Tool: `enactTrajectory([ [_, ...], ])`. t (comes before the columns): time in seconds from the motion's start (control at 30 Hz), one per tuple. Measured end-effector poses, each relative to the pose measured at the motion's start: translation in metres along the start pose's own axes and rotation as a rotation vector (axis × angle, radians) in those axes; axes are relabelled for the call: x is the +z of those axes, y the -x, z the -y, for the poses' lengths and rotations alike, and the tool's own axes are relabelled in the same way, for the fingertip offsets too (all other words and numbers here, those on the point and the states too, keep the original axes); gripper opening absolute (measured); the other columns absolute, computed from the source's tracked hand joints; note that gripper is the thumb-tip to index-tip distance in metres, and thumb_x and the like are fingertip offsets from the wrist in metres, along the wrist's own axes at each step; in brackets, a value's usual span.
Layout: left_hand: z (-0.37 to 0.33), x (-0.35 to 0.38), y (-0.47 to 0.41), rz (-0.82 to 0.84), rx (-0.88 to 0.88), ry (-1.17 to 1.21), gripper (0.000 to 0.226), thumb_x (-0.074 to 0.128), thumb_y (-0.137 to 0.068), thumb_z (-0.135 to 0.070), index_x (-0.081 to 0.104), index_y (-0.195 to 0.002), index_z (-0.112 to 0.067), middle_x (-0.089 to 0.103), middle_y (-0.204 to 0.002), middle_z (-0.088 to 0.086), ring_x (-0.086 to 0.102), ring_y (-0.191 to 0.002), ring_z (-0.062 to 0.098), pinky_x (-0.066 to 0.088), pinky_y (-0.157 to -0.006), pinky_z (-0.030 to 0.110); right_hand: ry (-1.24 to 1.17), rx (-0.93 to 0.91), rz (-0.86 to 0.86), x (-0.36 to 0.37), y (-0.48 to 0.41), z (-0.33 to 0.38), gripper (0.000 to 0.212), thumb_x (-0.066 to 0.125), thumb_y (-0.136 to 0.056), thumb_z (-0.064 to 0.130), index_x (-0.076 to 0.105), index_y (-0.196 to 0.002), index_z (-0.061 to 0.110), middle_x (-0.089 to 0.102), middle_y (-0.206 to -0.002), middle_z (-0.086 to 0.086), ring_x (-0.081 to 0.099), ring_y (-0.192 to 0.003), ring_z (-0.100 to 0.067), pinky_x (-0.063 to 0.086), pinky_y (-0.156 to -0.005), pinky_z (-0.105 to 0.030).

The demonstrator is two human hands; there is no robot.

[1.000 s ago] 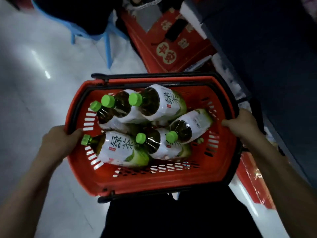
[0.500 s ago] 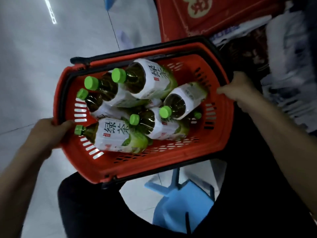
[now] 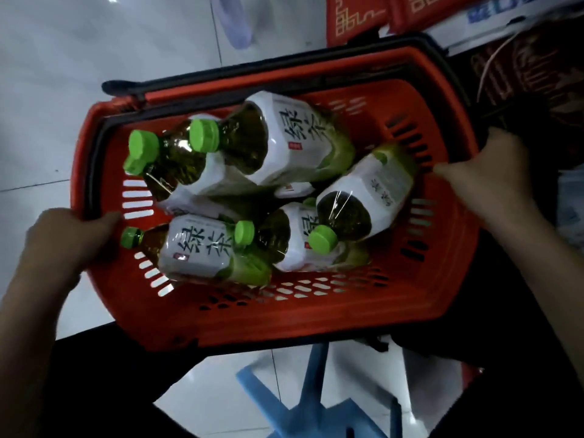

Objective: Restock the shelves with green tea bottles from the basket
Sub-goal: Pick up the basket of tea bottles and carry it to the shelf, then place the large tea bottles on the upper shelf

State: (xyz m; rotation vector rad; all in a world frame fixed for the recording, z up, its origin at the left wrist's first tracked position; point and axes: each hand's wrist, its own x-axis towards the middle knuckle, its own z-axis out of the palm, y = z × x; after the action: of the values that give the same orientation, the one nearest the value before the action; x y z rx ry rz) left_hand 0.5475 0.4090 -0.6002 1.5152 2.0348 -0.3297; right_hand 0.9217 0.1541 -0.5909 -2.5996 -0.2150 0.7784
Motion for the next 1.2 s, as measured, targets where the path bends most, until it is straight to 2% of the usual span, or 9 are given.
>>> enactTrajectory([
  [0.2,0.013,0.014,-0.006,-0.13,0.126,-0.107,0.05,0.063,-0.082,-0.046,0.061,-0.092,0.003,0.064,-0.089,0.029,0.063,-0.084,0.05,0.051,-0.074,0.053,0.001,-0.104,-0.068,0.005,0.008,-0.035,0.04,0.072,-0.074,0.023,0.057,-0.111,0.019,0.064,-0.096,-0.002,0.064,-0.085,-0.027,0.055,-0.081,-0.043],
  [0.3,0.036,0.02,-0.044,-0.211,0.228,-0.168,0.053,0.058,-0.068,-0.055,0.057,-0.092,-0.008,0.065,-0.083,0.022,0.062,-0.07,0.045,0.056,-0.066,0.051,-0.029,-0.071,-0.083,0.01,0.021,-0.058,0.048,0.072,-0.072,0.025,0.057,-0.117,0.015,0.066,-0.103,-0.006,0.065,-0.094,-0.031,0.054,-0.088,-0.047],
  [0.5,-0.01,0.016,0.036,-0.248,0.292,-0.126,0.048,0.059,-0.086,-0.019,0.043,-0.123,0.008,0.053,-0.119,0.039,0.052,-0.109,0.053,0.046,-0.091,0.053,-0.135,-0.064,-0.135,0.012,0.068,-0.086,0.057,0.072,-0.073,0.018,0.053,-0.126,0.012,0.067,-0.116,-0.014,0.064,-0.105,-0.033,0.051,-0.093,-0.042],
  [0.63,-0.014,0.019,0.071,-0.221,0.408,-0.023,0.065,0.062,-0.087,-0.027,0.034,-0.138,0.002,0.043,-0.133,0.035,0.043,-0.122,0.053,0.039,-0.101,0.054,-0.179,-0.08,-0.118,0.011,0.104,-0.095,0.068,0.07,-0.077,0.015,0.043,-0.14,0.015,0.062,-0.125,-0.013,0.061,-0.11,-0.032,0.047,-0.092,-0.033],
  [0.77,-0.016,0.033,0.128,-0.331,0.791,-0.054,0.055,0.063,-0.083,-0.028,0.043,-0.131,-0.012,0.045,-0.128,0.026,0.049,-0.113,0.045,0.046,-0.097,0.054,-0.08,-0.195,-0.198,-0.002,0.141,-0.092,0.063,0.065,-0.082,0.014,0.043,-0.142,0.014,0.048,-0.133,-0.019,0.054,-0.116,-0.036,0.042,-0.093,-0.031],
  [0.83,-0.017,0.045,0.159,-0.249,0.909,-0.032,0.042,0.061,-0.083,-0.025,0.049,-0.121,-0.011,0.055,-0.116,0.019,0.058,-0.1,0.036,0.053,-0.084,0.048,-0.011,-0.264,-0.194,-0.007,0.156,-0.086,0.066,0.063,-0.085,0.012,0.038,-0.145,0.018,0.04,-0.139,-0.017,0.05,-0.121,-0.036,0.042,-0.095,-0.032],
  [0.97,-0.002,0.074,0.19,0.116,0.88,-0.042,0.022,0.061,-0.086,-0.028,0.063,-0.087,-0.007,0.066,-0.082,0.011,0.065,-0.079,0.028,0.053,-0.067,0.032,0.093,-0.377,-0.073,0.001,0.174,-0.07,0.074,0.069,-0.083,0.014,0.034,-0.148,0.022,0.038,-0.141,-0.014,0.048,-0.125,-0.032,0.042,-0.094,-0.031],
  [1.07,0.004,0.088,0.189,-0.015,1.016,-0.109,0.024,0.065,-0.08,-0.027,0.061,-0.093,-0.007,0.065,-0.087,0.01,0.063,-0.082,0.03,0.052,-0.068,0.034,0.164,-0.428,0.019,0.016,0.171,-0.06,0.081,0.072,-0.079,0.009,0.032,-0.147,0.022,0.037,-0.14,-0.011,0.045,-0.128,-0.031,0.044,-0.1,-0.035],
  [1.2,-0.012,0.101,0.183,0.034,1.213,-0.041,0.025,0.059,-0.083,-0.019,0.059,-0.107,-0.011,0.061,-0.098,0.009,0.06,-0.091,0.03,0.044,-0.069,0.031,0.28,-0.432,0.154,0.033,0.145,-0.049,0.096,0.077,-0.071,0.002,0.027,-0.147,0.03,0.031,-0.145,-0.009,0.038,-0.134,-0.031,0.045,-0.102,-0.042],
])
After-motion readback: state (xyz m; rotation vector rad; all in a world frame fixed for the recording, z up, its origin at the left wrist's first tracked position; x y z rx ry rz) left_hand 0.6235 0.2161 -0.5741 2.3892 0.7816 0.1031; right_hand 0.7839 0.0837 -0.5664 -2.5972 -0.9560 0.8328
